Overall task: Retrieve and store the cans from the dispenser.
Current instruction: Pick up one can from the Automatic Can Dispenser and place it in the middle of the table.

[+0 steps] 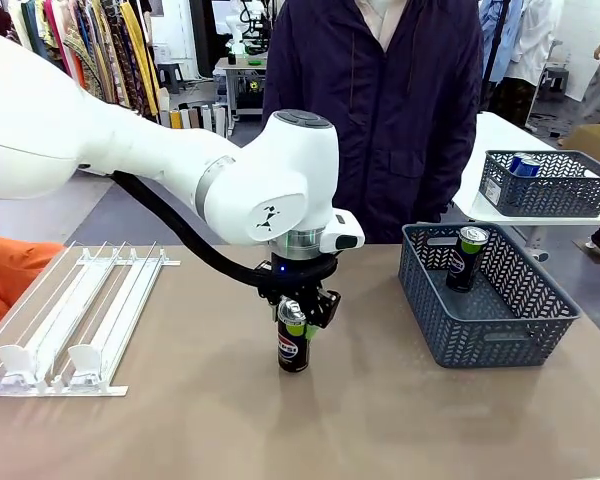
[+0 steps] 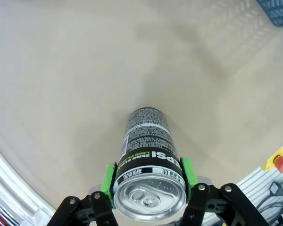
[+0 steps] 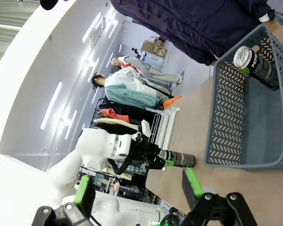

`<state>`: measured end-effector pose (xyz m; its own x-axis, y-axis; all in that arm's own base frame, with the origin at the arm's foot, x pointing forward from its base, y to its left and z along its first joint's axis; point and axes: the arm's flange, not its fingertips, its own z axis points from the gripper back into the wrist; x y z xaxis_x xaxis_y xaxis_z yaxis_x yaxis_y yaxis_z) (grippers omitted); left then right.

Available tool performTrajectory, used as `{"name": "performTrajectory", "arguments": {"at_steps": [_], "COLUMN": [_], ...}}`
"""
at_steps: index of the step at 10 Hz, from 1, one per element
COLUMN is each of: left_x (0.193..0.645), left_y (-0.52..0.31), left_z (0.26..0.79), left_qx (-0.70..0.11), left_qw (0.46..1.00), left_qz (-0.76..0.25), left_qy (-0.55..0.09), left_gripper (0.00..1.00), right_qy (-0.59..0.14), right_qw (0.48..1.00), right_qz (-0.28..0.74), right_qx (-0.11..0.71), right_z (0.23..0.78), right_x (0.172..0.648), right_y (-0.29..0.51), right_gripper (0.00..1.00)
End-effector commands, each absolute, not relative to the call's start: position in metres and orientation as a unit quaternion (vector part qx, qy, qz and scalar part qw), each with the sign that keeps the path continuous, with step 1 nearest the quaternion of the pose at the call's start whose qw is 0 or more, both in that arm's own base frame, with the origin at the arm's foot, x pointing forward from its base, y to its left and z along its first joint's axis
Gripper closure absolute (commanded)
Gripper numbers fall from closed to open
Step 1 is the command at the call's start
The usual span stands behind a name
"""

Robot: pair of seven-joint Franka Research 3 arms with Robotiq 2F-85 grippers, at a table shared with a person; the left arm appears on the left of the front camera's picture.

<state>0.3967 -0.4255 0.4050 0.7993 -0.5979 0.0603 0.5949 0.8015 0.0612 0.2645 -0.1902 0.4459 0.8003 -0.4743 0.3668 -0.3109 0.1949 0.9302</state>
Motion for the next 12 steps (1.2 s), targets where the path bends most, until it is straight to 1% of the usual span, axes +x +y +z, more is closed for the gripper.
{"name": "performTrajectory", "arguments": {"at_steps": [1, 3, 4, 5, 6, 7, 9, 10, 11, 12], "left_x": [0.391, 0.389, 0.378, 0.364, 0.350, 0.342, 0.336, 0.333, 0.327, 0.324], "left_y": [-0.423, -0.411, -0.393, -0.364, -0.323, -0.276, -0.161, -0.104, -0.051, -0.001], "left_z": [0.417, 0.436, 0.465, 0.499, 0.533, 0.557, 0.580, 0.581, 0.573, 0.552], "left_qx": [0.017, -0.001, -0.038, -0.057, -0.064, -0.102, -0.189, -0.284, -0.403, -0.473], "left_qw": [0.952, 0.955, 0.953, 0.951, 0.954, 0.955, 0.961, 0.939, 0.895, 0.867], "left_qz": [-0.304, -0.290, -0.292, -0.291, -0.278, -0.265, -0.183, -0.171, -0.156, -0.082], "left_qy": [-0.042, -0.062, -0.069, -0.087, -0.096, -0.085, -0.084, -0.089, -0.110, -0.136], "left_gripper": [0.00, 0.00, 0.00, 0.00, 0.00, 0.00, 0.00, 0.00, 0.00, 0.00], "right_qy": [-0.321, -0.321, -0.321, -0.321, -0.321, -0.321, -0.321, -0.321, -0.321, -0.321], "right_qw": [0.698, 0.698, 0.698, 0.698, 0.698, 0.698, 0.698, 0.698, 0.698, 0.698], "right_qz": [-0.060, -0.060, -0.060, -0.060, -0.060, -0.060, -0.060, -0.060, -0.060, -0.060], "right_qx": [0.637, 0.637, 0.637, 0.637, 0.637, 0.637, 0.637, 0.637, 0.637, 0.637], "right_z": [0.451, 0.451, 0.451, 0.451, 0.451, 0.451, 0.451, 0.451, 0.451, 0.451], "right_x": [0.268, 0.268, 0.268, 0.268, 0.268, 0.268, 0.268, 0.268, 0.268, 0.268], "right_y": [-0.190, -0.190, -0.190, -0.190, -0.190, -0.190, -0.190, -0.190, -0.190, -0.190], "right_gripper": [0.00, 0.00, 0.00, 0.00, 0.00, 0.00, 0.00, 0.00, 0.00, 0.00]}}
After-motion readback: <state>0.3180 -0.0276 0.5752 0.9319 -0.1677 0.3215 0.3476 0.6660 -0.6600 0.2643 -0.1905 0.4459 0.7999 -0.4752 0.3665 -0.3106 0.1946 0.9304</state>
